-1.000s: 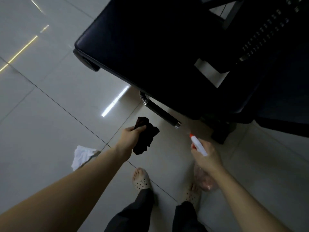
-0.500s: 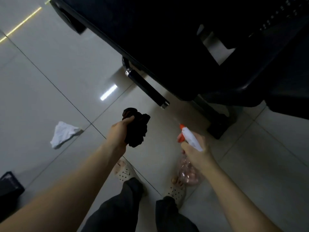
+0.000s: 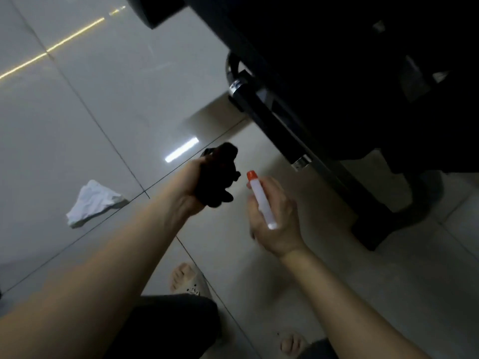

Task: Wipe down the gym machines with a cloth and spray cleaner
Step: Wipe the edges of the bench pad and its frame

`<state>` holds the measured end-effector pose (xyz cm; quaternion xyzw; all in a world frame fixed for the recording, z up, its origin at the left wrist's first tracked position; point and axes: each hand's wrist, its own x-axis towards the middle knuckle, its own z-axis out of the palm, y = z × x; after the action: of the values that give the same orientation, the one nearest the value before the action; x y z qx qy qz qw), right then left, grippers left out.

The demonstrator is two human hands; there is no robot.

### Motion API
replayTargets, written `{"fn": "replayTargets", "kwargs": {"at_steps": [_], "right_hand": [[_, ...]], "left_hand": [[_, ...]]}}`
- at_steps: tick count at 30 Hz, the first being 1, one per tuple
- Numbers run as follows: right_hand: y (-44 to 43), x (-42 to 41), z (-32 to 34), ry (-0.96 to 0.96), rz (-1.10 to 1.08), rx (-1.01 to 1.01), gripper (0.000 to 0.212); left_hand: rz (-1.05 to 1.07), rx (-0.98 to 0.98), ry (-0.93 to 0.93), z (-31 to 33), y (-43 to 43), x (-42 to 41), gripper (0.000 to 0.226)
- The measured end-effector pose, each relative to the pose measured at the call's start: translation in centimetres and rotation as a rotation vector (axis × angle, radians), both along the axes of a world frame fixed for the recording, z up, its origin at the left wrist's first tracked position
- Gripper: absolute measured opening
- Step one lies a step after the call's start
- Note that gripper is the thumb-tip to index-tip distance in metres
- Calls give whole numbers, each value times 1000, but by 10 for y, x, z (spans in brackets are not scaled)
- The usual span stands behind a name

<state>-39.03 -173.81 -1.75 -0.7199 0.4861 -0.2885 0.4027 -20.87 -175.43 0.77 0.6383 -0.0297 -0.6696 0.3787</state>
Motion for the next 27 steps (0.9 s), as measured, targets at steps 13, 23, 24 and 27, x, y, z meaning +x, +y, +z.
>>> {"fn": "replayTargets", "kwargs": {"at_steps": [13, 23, 24, 27], "right_hand": [[-87, 81, -120, -307, -114, -412, 8], [-46, 18, -109, -430, -168, -328, 9], [-43, 12, -110, -419, -177, -329, 9], [-38, -2, -111, -407, -91, -365, 12]], "left_hand": [[25, -328, -383, -2, -16, 35, 32], [-54, -331, -478, 21, 13, 10, 23], [-40, -337, -479, 21, 13, 6, 21], [-1, -329, -491, 19, 13, -7, 22]]}}
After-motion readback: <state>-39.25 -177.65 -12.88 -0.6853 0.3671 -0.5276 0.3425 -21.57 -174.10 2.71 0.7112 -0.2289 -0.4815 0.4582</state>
